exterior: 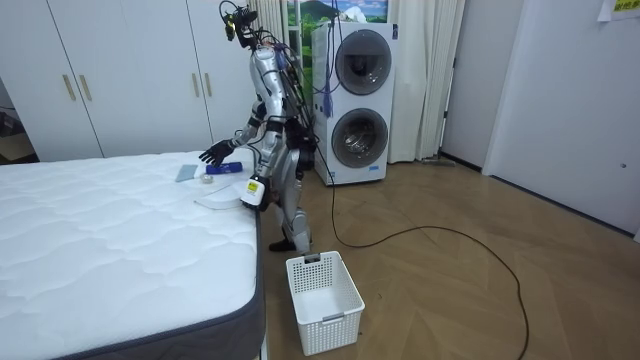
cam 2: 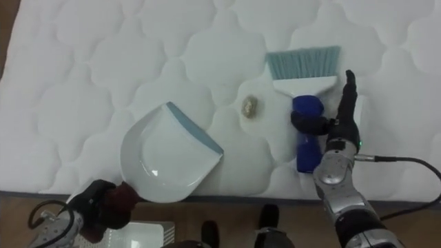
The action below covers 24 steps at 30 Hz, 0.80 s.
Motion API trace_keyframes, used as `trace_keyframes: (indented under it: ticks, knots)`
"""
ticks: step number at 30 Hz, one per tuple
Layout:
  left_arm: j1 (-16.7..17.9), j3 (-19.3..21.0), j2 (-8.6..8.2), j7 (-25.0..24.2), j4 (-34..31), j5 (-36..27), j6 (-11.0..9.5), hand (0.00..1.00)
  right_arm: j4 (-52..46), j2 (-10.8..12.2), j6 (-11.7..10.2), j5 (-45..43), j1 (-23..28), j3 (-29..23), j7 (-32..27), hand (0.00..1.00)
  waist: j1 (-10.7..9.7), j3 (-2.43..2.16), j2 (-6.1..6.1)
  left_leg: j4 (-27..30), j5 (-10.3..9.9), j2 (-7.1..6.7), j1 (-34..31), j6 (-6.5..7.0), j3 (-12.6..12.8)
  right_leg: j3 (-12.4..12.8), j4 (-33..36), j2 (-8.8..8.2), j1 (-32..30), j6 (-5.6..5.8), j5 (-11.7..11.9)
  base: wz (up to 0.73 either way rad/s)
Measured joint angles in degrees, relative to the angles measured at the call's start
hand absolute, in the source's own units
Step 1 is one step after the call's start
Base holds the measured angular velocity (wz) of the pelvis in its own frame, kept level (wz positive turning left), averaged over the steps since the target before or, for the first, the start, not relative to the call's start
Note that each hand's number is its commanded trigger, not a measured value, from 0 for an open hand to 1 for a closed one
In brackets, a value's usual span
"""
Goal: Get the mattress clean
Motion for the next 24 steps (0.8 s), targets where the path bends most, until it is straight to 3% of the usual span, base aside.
trace_keyframes:
  ticks: [4,14,24]
  knots:
    - [0.0,-0.2,-0.15,0.7,-0.2,0.1,0.0,1.00,0.8,0.4,1.2,1.4,0.1,0.0,2.0,0.00,0.3,0.05,0.08,0.0,0.0,0.01,0.0,0.00,0.0,0.1,0.0,-0.01,0.0,0.00,0.0,0.00]
    - [0.2,-0.3,-0.53,2.1,-0.1,0.2,0.1,1.00,-0.2,0.8,1.2,3.1,-0.4,-0.3,2.1,0.00,0.6,0.17,0.25,0.5,0.0,0.01,-0.7,0.02,0.9,1.8,1.0,0.08,-1.3,0.03,-0.1,-0.02]
    - [0.6,-0.4,-0.55,3.7,-0.2,0.1,0.0,1.00,-0.2,0.9,1.1,3.0,-1.2,-0.2,1.5,0.00,0.4,0.24,0.37,1.2,-0.1,0.06,-1.6,0.04,0.9,0.9,0.9,0.05,-1.8,-0.25,0.1,0.00]
